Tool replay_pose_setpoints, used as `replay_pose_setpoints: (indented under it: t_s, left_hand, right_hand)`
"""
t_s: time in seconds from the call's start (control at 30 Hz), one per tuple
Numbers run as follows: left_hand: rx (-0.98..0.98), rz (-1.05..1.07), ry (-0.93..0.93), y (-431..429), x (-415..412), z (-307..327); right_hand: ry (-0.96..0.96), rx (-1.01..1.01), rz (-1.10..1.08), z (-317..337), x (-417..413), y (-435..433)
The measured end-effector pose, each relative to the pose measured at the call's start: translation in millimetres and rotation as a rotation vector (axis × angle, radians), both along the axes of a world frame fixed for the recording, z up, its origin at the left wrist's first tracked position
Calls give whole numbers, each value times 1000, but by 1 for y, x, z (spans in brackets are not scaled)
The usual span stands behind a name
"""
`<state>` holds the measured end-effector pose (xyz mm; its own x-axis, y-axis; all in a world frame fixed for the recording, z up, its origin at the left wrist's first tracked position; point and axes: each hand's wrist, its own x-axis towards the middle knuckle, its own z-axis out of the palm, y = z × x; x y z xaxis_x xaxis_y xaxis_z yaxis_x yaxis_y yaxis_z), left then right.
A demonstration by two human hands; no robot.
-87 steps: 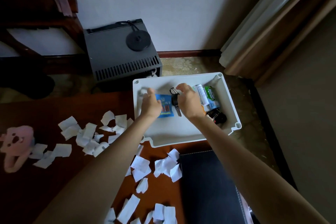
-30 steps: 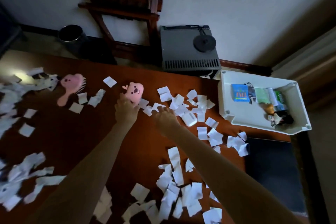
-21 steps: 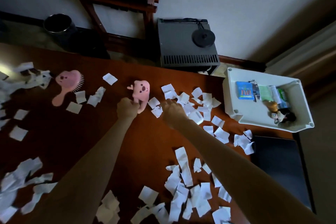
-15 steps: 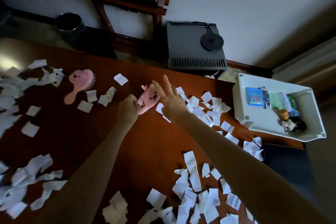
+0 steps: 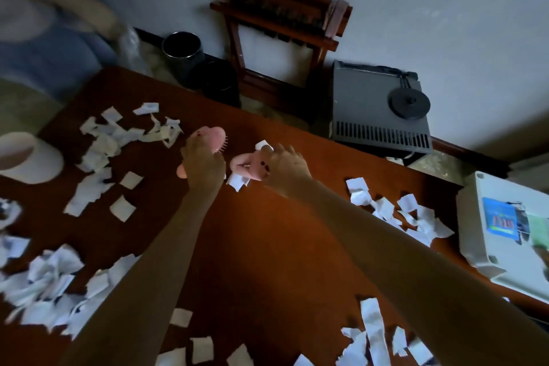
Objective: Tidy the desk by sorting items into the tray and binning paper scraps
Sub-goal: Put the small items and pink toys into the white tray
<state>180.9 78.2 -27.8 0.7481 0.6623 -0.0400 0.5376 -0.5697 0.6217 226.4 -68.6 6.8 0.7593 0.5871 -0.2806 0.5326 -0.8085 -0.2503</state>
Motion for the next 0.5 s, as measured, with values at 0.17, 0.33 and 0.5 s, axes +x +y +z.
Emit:
replay_pose_setpoints:
  t_s: [0.17,0.33,0.5]
  left_hand:
    - [92,123,108,20,8,-5]
    - [67,23,368,30,13,-23]
    - [104,-3,275,12,9,-25]
  right_hand:
    - [27,24,-9,-2,3,13]
    - [33,18,-19,-6,6,0]
    - [24,20,-68,-4,7,-16]
